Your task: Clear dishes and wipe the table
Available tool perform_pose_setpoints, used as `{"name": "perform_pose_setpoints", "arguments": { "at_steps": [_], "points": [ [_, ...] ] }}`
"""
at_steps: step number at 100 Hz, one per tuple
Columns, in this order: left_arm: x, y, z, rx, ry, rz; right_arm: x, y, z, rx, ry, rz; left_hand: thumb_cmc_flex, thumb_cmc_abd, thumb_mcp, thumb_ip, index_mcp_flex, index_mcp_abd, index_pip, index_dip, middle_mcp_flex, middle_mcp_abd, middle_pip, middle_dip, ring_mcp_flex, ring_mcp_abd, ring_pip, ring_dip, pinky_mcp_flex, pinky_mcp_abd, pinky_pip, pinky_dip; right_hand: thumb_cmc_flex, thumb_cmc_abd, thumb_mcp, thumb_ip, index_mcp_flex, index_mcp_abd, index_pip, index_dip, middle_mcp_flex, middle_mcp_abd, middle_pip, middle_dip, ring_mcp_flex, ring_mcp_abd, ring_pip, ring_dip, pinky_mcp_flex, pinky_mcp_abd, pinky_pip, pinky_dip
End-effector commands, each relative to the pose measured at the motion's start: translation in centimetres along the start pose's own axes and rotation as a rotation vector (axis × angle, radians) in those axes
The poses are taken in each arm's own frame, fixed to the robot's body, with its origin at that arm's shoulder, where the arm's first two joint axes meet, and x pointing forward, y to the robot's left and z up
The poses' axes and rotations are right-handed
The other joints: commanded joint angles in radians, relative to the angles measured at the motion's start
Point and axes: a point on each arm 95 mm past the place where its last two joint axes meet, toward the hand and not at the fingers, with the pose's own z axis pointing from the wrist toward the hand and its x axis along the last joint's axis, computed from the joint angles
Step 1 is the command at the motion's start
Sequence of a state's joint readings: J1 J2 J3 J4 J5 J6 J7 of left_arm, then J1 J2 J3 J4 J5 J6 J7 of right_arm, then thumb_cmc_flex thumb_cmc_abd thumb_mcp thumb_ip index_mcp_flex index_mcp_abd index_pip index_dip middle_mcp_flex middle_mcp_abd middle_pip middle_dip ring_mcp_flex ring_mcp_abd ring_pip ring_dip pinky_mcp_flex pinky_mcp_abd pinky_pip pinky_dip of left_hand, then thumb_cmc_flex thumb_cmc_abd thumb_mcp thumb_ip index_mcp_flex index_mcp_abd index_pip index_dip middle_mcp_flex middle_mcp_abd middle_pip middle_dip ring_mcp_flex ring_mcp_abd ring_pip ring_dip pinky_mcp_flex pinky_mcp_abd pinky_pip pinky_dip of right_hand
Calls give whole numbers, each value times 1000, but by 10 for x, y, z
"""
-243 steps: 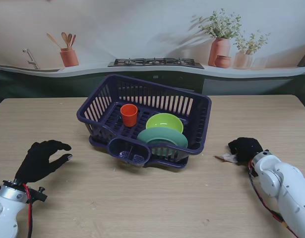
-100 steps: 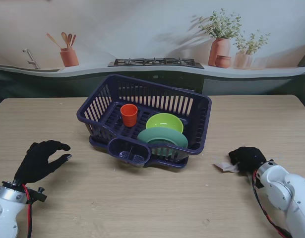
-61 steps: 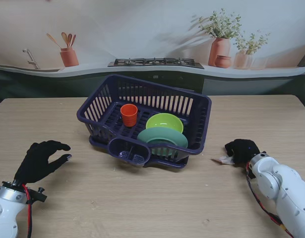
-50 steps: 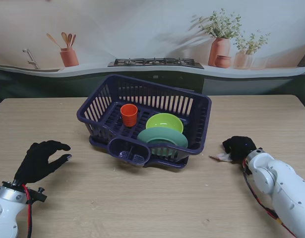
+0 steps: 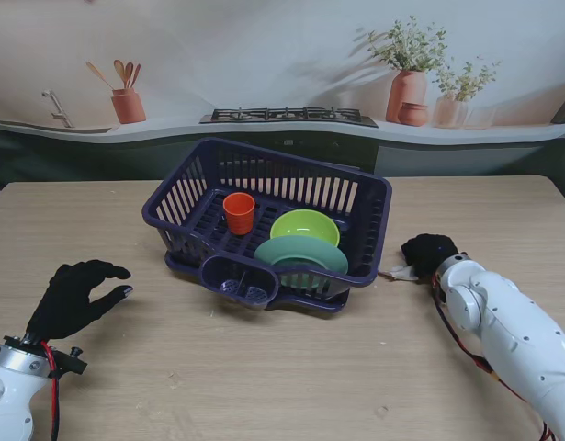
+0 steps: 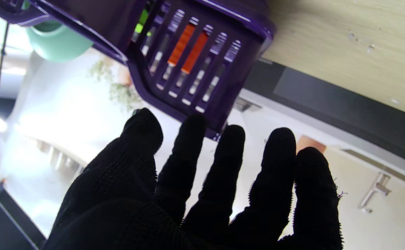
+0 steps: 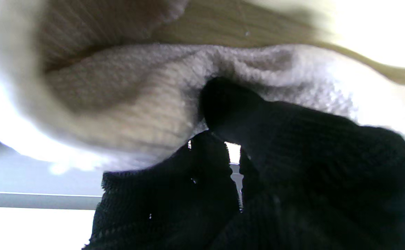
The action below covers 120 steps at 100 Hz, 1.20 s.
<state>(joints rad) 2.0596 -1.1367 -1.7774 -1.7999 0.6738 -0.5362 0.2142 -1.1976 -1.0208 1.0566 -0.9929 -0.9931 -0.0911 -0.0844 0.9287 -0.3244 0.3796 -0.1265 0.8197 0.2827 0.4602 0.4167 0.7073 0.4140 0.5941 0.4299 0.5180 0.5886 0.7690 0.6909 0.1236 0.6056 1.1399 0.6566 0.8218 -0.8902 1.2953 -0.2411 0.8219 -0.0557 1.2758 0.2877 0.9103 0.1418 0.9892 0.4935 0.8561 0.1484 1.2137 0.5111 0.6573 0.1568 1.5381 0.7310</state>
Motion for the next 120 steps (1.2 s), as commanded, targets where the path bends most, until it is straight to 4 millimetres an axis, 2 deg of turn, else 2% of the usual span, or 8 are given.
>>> {"name": "perform_pose_setpoints", "arguments": {
  "at_steps": [1, 27, 62, 82, 99, 120],
  "points": [
    [1, 1, 0, -11, 3, -5, 3, -17, -10, 50, 30, -6, 34, 46, -18, 34, 19, 0, 10, -2, -3, 13, 10, -6, 9, 19, 9, 18, -6, -2, 34, 19, 13, -13, 7, -16, 12, -9, -7, -16, 18, 4, -5, 5, 27, 32, 13, -4, 6, -15, 14, -7],
    [1, 2, 1, -20, 2, -10, -6, -41, -56, 86, 95, 12, 35, 45, -18, 34, 20, -1, 11, -1, -3, 14, 10, -6, 9, 19, 9, 18, -6, -2, 34, 19, 14, -15, 9, -17, 13, -6, -7, -16, 19, 6, -5, 5, 26, 36, 13, -4, 4, -10, 15, -8],
    [0, 2, 1, -22, 4, -12, -20, -49, -122, 132, 186, 27, 35, 45, -18, 34, 19, -2, 11, -2, -3, 13, 9, -6, 10, 18, 9, 19, -6, -2, 34, 19, 13, -14, 9, -16, 13, -9, -4, -13, 20, 3, -4, 6, 30, 31, 13, -5, 9, -12, 14, -11],
    [0, 2, 0, -18, 6, -9, -28, -53, -149, 201, 243, -23, 36, 45, -18, 34, 20, -2, 12, -2, -3, 13, 10, -6, 10, 18, 9, 19, -6, -2, 34, 19, 11, -14, 10, -16, 14, -11, -4, -12, 21, 4, -4, 5, 30, 31, 13, -5, 10, -11, 14, -12],
    [1, 2, 0, -15, 10, -11, -14, -49, -157, 228, 317, -19, 35, 45, -18, 34, 19, -1, 11, -2, -3, 15, 9, -6, 9, 18, 9, 18, -6, -2, 34, 19, 10, -13, 11, -16, 14, -12, -5, -12, 21, 3, -4, 5, 30, 31, 13, -6, 10, -11, 14, -13],
    [1, 3, -1, -14, 12, -15, 27, -43, -154, 275, 442, 33, 34, 45, -18, 34, 18, -2, 11, -2, -3, 12, 9, -6, 10, 18, 9, 18, -6, -2, 34, 19, 10, -10, 7, -16, 12, -14, -5, -10, 21, 0, -4, 6, 31, 27, 13, -6, 12, -14, 13, -14]
  ]
}}
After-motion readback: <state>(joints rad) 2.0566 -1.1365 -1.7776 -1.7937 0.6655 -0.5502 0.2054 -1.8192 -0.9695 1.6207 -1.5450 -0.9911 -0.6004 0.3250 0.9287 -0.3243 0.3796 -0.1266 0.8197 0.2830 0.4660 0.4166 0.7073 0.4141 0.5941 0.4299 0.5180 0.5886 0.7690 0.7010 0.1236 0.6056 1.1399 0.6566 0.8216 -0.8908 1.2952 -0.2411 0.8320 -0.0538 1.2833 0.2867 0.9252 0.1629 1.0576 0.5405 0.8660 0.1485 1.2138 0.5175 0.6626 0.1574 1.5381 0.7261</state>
